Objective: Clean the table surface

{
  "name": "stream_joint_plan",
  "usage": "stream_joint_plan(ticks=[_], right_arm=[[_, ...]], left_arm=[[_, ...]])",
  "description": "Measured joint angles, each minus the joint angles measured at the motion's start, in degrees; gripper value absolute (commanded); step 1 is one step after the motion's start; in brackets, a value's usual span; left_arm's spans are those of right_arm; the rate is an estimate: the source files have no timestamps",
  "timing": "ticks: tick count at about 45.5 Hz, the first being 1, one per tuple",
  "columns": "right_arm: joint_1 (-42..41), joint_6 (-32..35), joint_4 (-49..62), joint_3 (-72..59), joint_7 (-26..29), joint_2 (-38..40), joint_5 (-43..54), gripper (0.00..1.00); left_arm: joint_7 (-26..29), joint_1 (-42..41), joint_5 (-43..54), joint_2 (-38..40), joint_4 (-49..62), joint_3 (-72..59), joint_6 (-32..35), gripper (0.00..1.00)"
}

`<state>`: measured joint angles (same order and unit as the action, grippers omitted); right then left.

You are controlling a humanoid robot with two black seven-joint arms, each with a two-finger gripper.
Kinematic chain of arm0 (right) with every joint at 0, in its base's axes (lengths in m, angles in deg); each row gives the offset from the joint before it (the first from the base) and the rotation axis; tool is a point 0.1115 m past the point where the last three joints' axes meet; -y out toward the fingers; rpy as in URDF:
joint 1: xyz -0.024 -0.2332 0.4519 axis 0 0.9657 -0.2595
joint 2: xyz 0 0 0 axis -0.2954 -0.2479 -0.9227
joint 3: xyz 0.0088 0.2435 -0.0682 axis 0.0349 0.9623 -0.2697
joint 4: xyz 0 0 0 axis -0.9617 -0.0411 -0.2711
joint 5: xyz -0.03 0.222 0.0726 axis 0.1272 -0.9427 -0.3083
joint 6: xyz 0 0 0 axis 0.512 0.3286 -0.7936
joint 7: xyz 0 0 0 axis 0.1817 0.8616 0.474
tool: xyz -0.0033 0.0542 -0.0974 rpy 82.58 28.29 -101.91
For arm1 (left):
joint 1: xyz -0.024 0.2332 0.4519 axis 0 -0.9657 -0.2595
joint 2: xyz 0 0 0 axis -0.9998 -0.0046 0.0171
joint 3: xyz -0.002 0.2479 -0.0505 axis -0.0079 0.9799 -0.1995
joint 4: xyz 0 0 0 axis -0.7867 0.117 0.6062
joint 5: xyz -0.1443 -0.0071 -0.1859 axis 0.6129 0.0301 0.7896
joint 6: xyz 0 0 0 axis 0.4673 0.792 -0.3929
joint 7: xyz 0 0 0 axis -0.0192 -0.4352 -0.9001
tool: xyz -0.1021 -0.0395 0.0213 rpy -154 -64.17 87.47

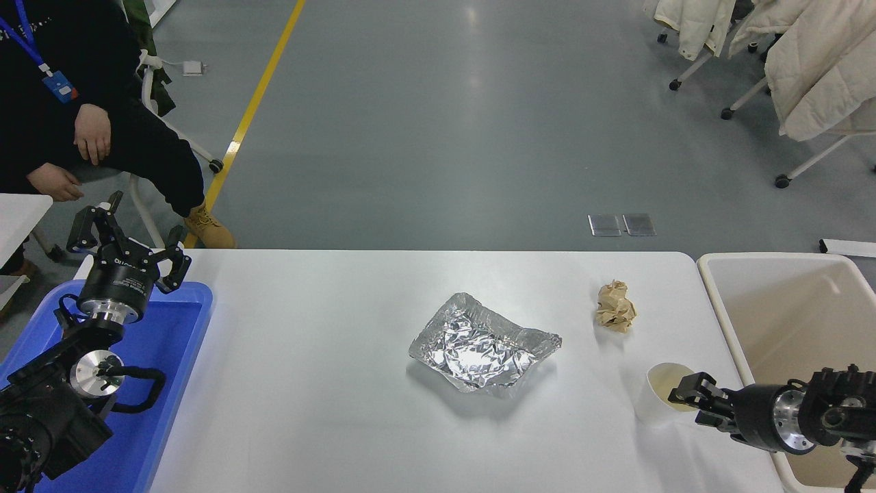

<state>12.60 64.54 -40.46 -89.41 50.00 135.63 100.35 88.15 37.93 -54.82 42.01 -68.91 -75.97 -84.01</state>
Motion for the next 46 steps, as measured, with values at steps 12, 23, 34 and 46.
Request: stream_joint_plan(ticks=[12, 23, 34, 46], right_arm=[[0.0, 0.0, 0.2, -0.1, -0.1, -0.4, 0.8, 0.00], [-0.3, 0.2, 0.1, -0.2, -0.3, 0.1, 0.9, 0.00], [-1.7, 1.2, -1.8, -0.2, -0.4, 2.4, 1.3, 0.00], [-7.4, 7.2, -6.3, -0.4, -0.4, 10.8, 5.5, 0.00]], left_arm=[[0.0, 0.0, 0.0, 0.0, 0.0, 0.1, 0.0, 1.00], [0.0, 0.0, 0.0, 0.0, 0.0, 0.1, -0.1, 1.00], [0.0, 0.0, 0.0, 0.0, 0.0, 0.1, -0.1, 1.00], [0.0, 0.0, 0.0, 0.0, 0.0, 0.1, -0.1, 1.00]])
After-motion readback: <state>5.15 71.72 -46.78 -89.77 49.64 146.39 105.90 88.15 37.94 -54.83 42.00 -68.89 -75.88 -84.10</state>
